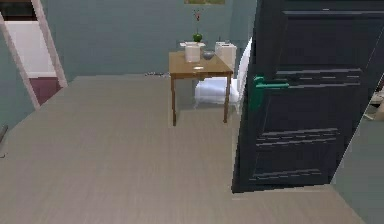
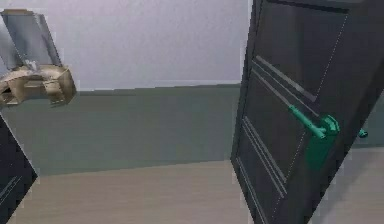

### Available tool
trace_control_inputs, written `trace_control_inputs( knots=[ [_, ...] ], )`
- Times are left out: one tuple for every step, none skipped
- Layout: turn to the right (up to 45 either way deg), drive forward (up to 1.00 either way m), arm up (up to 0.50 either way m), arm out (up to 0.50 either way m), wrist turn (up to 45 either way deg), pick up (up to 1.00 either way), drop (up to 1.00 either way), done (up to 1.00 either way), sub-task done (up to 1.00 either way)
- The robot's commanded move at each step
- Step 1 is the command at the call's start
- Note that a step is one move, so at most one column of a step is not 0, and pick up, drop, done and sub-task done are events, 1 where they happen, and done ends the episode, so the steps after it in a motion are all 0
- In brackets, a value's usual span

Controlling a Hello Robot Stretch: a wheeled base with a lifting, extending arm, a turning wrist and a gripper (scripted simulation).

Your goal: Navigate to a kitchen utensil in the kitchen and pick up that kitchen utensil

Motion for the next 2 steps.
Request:
trace_control_inputs(
  knots=[
    [0.0,0.15,0.00,0.00,0.0,0.00,0.00,0.00,0.00],
    [-33.0,0.00,0.00,0.00,0.0,0.00,0.00,0.00,0.00]
  ],
)
